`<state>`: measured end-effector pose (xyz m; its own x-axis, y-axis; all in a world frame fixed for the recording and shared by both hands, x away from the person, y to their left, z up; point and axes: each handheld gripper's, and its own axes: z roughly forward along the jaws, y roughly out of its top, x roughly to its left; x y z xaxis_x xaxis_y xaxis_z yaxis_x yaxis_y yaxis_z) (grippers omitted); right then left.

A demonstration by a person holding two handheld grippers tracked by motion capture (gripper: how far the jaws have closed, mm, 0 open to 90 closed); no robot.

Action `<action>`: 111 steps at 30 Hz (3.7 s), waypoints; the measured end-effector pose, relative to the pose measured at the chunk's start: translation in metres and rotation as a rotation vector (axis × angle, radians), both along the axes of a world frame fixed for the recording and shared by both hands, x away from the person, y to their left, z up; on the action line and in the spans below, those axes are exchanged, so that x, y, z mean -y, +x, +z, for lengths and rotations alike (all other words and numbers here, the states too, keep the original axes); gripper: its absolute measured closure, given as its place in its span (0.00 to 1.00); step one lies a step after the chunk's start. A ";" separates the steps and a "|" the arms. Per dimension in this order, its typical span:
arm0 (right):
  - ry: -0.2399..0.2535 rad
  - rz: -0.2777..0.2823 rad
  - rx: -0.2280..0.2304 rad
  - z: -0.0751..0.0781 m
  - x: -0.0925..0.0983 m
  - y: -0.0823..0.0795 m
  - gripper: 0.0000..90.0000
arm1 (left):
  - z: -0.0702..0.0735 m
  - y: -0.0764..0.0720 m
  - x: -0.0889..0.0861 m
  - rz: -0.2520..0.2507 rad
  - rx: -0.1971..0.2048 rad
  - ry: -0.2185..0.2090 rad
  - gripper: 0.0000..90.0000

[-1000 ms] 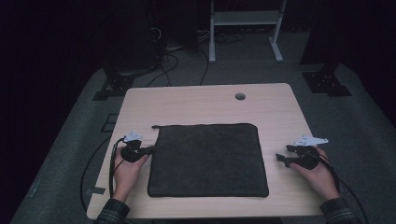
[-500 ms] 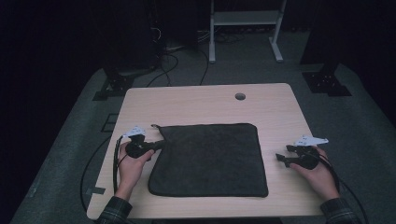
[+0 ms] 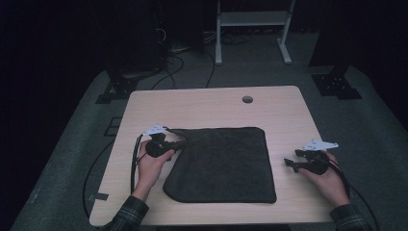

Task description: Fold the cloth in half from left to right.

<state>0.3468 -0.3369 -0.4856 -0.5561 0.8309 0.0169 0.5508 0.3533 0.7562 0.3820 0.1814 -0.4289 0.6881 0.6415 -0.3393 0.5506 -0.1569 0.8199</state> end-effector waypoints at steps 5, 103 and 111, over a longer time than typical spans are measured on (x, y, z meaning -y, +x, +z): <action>0.000 0.000 0.000 0.000 0.000 0.000 0.38 | -0.001 0.004 0.016 -0.036 -0.004 0.002 0.97; -0.017 -0.002 -0.016 -0.001 -0.001 0.002 0.20 | -0.029 0.046 0.235 -0.339 -0.066 0.055 0.66; -0.018 -0.001 -0.016 -0.001 -0.001 0.002 0.20 | -0.013 0.037 0.184 -0.270 0.002 0.097 0.47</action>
